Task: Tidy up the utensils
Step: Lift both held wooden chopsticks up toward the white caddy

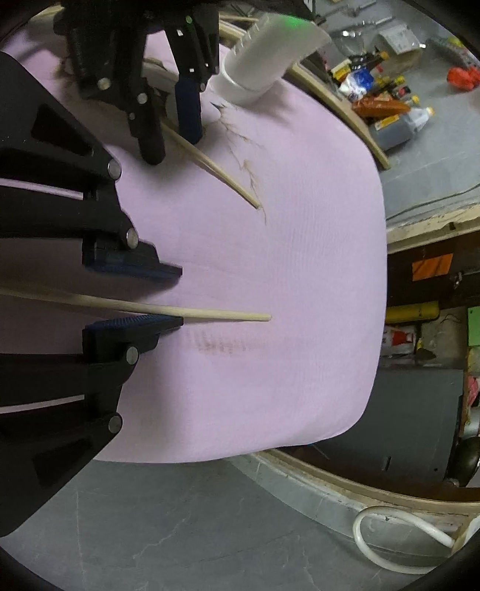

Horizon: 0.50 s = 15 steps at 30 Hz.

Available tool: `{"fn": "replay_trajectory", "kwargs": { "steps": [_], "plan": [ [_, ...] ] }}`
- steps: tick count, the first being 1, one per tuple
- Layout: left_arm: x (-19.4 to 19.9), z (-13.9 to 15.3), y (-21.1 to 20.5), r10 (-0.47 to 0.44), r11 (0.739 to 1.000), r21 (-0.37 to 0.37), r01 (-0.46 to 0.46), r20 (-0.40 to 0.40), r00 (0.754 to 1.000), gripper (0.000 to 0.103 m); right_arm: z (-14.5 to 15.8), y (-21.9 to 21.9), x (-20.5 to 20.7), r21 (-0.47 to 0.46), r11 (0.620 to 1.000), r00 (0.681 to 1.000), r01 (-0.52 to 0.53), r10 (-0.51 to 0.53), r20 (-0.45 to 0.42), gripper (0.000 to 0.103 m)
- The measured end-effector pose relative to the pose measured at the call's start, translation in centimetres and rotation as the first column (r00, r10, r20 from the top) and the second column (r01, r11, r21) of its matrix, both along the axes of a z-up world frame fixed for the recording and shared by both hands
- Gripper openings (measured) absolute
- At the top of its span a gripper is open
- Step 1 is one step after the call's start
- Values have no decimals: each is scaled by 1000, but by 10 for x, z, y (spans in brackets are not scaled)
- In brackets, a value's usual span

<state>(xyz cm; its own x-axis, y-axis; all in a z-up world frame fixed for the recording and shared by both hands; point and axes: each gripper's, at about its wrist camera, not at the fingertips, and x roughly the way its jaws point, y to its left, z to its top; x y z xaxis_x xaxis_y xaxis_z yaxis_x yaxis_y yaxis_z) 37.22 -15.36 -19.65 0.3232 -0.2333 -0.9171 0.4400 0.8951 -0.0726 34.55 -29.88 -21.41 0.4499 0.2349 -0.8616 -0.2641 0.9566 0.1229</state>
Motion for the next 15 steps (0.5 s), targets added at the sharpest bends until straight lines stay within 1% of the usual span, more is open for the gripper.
{"fn": "replay_trajectory", "kwargs": {
  "steps": [1,2,4,6,8,9,10,12,14,15],
  "plan": [
    [1,0,-2,3,999,35,-4,12,1000,6,-1,-3,-2,13,1000,1000,16,-16,-5,5],
    [2,-1,-2,7,999,47,-8,19,1000,2,0,-6,-1,36,999,999,39,-38,-12,4],
    [2,-2,5,43,999,11,-43,8,999,2,2,-13,-5,101,992,997,73,-73,-10,3],
    [-3,3,14,81,995,-56,-80,13,997,2,10,-18,-15,176,980,995,93,-97,18,3],
    [-14,15,22,105,988,-118,-97,64,992,2,19,-20,-28,235,968,992,92,-111,68,3],
    [-25,24,29,123,980,-171,-103,111,986,2,25,-20,-34,267,960,988,89,-120,100,3],
    [-34,32,32,138,973,-207,-105,153,979,2,32,-19,-42,289,953,982,86,-130,138,3],
    [-54,49,42,168,957,-272,-97,252,953,2,46,-17,-59,341,938,964,63,-145,221,3],
    [-71,62,49,196,950,-296,-99,320,927,2,59,-12,-72,382,924,942,29,-153,299,3],
    [-79,71,55,220,943,-316,-104,360,907,2,67,-8,-80,404,915,924,2,-156,348,3]
  ]
}}
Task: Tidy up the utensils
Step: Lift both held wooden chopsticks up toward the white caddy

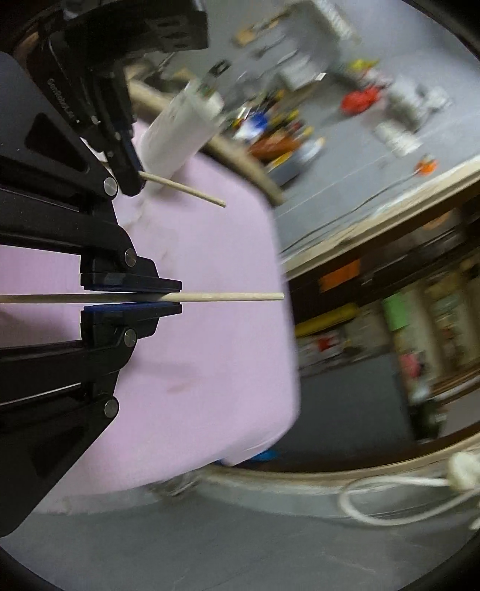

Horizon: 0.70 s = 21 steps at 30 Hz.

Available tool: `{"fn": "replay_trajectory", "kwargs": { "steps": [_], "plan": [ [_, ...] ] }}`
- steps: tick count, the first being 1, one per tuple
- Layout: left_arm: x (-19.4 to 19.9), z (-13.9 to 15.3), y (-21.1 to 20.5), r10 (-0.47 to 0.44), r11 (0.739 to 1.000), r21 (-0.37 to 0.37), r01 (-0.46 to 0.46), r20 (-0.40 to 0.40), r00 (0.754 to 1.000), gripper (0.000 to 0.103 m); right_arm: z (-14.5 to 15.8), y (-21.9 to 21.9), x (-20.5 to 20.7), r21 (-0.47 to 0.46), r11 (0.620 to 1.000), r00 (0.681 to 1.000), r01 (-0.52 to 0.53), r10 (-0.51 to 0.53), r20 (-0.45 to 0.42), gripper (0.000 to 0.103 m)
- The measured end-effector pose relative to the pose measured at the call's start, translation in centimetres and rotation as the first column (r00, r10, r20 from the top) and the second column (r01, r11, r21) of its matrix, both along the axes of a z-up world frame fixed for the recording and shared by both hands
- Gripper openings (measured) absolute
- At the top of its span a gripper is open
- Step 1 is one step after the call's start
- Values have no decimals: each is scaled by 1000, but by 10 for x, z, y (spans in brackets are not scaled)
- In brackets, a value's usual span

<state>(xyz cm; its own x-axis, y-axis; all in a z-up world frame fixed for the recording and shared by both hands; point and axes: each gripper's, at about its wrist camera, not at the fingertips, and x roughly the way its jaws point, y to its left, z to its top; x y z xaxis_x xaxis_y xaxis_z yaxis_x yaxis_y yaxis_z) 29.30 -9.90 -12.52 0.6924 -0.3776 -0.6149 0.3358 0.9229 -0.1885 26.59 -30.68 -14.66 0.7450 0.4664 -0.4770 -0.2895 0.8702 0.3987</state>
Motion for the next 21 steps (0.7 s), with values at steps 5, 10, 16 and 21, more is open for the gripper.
{"fn": "replay_trajectory", "kwargs": {
  "steps": [5,10,16,21],
  "plan": [
    [-19,41,32,87,994,-74,-76,174,981,2,36,30,-15,25,999,984,-22,17,178,3],
    [-41,81,63,182,977,-167,-135,314,932,2,76,61,-17,72,994,951,-85,60,302,3],
    [-25,111,132,310,934,-291,-206,378,872,2,109,109,-1,156,970,908,-185,108,406,3],
    [0,106,206,454,859,-415,-300,346,821,2,110,146,17,212,954,889,-213,99,448,3]
  ]
}}
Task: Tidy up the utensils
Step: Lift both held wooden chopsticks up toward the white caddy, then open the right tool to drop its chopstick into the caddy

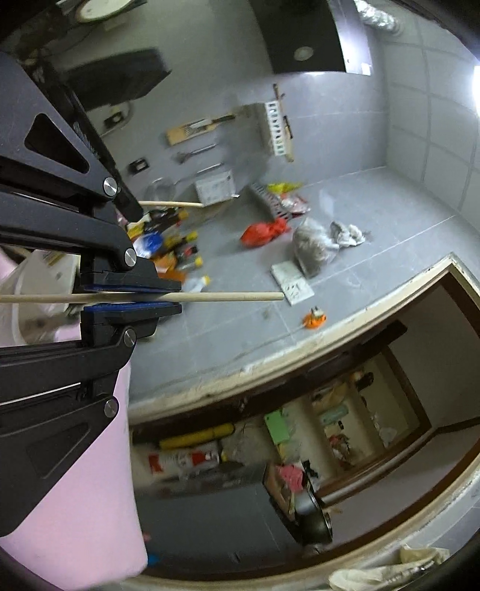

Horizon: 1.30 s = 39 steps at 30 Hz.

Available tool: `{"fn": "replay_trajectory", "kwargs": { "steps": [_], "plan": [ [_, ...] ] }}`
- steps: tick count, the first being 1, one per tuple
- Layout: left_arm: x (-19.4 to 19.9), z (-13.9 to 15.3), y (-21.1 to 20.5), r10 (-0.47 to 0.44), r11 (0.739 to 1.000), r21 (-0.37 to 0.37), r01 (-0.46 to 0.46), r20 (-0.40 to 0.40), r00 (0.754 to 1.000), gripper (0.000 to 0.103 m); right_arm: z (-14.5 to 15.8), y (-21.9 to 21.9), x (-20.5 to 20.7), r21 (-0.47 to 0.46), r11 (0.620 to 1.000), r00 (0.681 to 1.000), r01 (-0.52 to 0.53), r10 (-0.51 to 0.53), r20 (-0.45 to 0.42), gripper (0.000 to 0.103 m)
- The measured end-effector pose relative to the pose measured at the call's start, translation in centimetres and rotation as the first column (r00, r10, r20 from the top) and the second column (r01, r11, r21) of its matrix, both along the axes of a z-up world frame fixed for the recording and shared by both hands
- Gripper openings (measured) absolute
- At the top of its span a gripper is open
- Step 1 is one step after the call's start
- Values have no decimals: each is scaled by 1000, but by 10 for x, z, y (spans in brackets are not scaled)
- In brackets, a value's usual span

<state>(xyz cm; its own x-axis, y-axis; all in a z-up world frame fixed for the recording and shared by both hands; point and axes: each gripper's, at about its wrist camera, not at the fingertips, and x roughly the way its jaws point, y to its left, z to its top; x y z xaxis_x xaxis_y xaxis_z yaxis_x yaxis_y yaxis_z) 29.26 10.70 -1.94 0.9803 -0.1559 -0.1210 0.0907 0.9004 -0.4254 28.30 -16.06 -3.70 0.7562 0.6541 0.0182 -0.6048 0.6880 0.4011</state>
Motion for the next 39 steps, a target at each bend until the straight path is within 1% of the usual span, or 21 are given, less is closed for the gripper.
{"fn": "replay_trajectory", "kwargs": {
  "steps": [3,5,7,9,12,18,21,26,31,35,36,38,39],
  "plan": [
    [13,-10,35,41,998,-49,-41,-12,999,2,-5,18,6,9,1000,1000,26,-26,15,3],
    [21,-18,50,59,995,-79,-60,-13,998,2,-10,26,7,5,999,999,49,-49,20,3],
    [25,-26,58,79,991,-110,-80,-10,997,2,-17,34,10,-5,997,996,80,-80,36,3],
    [30,-29,61,89,989,-118,-88,-1,996,2,-22,40,11,-27,993,993,111,-109,53,3],
    [35,-34,60,105,990,-96,-103,14,994,2,-32,47,11,-64,986,986,152,-146,82,3],
    [32,-47,49,119,992,-35,-118,25,993,2,-49,60,11,-144,971,978,189,-173,119,3],
    [34,-54,44,108,994,-9,-107,20,994,2,-57,67,9,-192,961,974,199,-174,143,3],
    [32,-59,38,102,994,43,-103,8,995,2,-68,73,9,-242,951,975,194,-160,155,3],
    [28,-65,29,42,993,109,-39,-30,999,3,-75,73,10,-267,948,981,173,-143,128,4],
    [26,-73,26,-12,994,107,21,-84,996,4,-77,71,9,-280,948,986,153,-128,107,5],
    [24,-75,24,-25,994,103,35,-95,995,5,-76,70,9,-282,948,987,148,-124,101,5],
    [22,-76,21,-43,992,114,56,-116,992,15,-74,69,6,-279,950,988,140,-118,97,8],
    [20,-76,20,-53,991,115,67,-124,991,22,-71,68,4,-275,951,988,139,-116,99,9]
  ]
}}
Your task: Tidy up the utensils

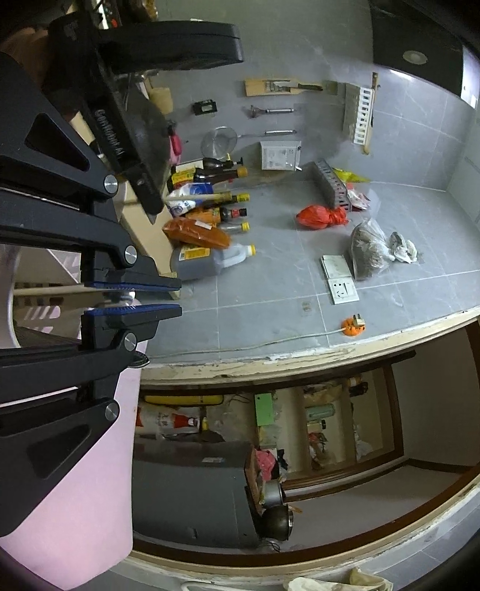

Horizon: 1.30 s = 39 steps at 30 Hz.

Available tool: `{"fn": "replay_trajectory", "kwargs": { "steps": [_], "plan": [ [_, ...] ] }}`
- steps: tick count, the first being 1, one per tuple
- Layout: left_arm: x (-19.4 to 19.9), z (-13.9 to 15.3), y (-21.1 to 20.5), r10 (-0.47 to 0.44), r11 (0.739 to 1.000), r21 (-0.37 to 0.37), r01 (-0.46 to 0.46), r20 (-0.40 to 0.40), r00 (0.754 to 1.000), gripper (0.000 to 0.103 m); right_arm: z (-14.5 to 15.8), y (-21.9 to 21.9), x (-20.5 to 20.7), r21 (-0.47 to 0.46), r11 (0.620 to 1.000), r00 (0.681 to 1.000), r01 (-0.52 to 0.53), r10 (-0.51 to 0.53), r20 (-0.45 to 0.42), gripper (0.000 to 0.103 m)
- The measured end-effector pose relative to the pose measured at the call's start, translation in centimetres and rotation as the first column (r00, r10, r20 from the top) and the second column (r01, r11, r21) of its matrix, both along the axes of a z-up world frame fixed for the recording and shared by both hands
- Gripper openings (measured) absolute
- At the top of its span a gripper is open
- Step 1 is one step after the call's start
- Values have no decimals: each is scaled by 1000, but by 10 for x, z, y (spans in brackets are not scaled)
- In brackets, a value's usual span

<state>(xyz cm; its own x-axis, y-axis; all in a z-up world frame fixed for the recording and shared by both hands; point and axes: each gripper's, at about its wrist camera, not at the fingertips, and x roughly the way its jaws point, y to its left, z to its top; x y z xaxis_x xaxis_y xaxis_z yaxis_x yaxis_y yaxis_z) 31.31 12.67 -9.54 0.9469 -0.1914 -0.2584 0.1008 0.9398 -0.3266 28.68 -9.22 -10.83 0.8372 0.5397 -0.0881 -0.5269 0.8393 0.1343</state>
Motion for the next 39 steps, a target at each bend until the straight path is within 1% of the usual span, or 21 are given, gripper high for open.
{"fn": "replay_trajectory", "kwargs": {
  "steps": [1,3,4,6,7,9,10,11,13,14,16,18,19,20,24,26,27,33,39],
  "plan": [
    [-2,0,0,-8,1000,-3,8,-4,1000,25,2,-1,-1,2,1000,1000,-3,3,2,11],
    [-6,2,0,-13,1000,-7,13,-12,1000,26,8,-2,-5,5,1000,1000,-9,9,4,21],
    [-9,4,0,-12,1000,-4,12,-19,1000,28,10,-3,-6,8,1000,1000,-12,12,3,24],
    [-15,10,2,-5,1000,-9,4,-23,1000,35,17,-7,-9,19,1000,1000,-12,12,-7,24],
    [-18,13,3,-4,1000,-16,4,-20,1000,38,20,-10,-10,29,1000,1000,-13,13,-13,26],
    [-24,20,4,-1,1000,-18,0,-19,1000,43,27,-17,-12,48,999,1000,-7,8,-20,36],
    [-28,24,4,3,1000,-10,-3,-21,1000,47,30,-20,-15,57,998,1000,-1,2,-19,45],
    [-31,28,4,6,1000,-4,-6,-21,1000,48,34,-24,-17,63,998,1000,5,-4,-19,49],
    [-37,37,2,11,1000,10,-11,-17,1000,55,40,-30,-19,60,998,1000,15,-13,-26,49],
    [-40,40,1,16,1000,19,-16,-16,1000,57,43,-33,-20,57,998,999,22,-20,-30,52],
    [-45,47,-1,31,999,33,-31,-22,999,73,46,-38,-23,54,998,999,39,-37,-37,58],
    [-50,52,-1,44,998,39,-43,-22,999,81,50,-42,-25,47,997,997,57,-55,-53,64],
    [-52,54,-1,46,998,42,-45,-25,999,84,51,-44,-26,45,997,996,65,-62,-59,73],
    [-53,55,-2,50,998,48,-49,-33,998,85,53,-47,-28,46,996,995,77,-74,-65,80],
    [-61,62,-4,63,994,88,-59,-42,997,89,59,-55,-34,36,992,991,118,-115,-72,88],
    [-66,65,-5,68,992,111,-64,-39,997,92,62,-59,-37,37,991,989,132,-129,-70,99],
    [-69,66,-5,72,990,122,-67,-37,997,95,63,-62,-40,39,989,988,144,-141,-67,102],
    [-80,65,-7,84,984,163,-77,-39,996,96,65,-72,-49,14,978,976,209,-207,-67,103],
    [-85,62,-12,74,979,196,-61,-57,996,96,64,-78,-59,-25,971,969,238,-239,-64,103]
  ]
}}
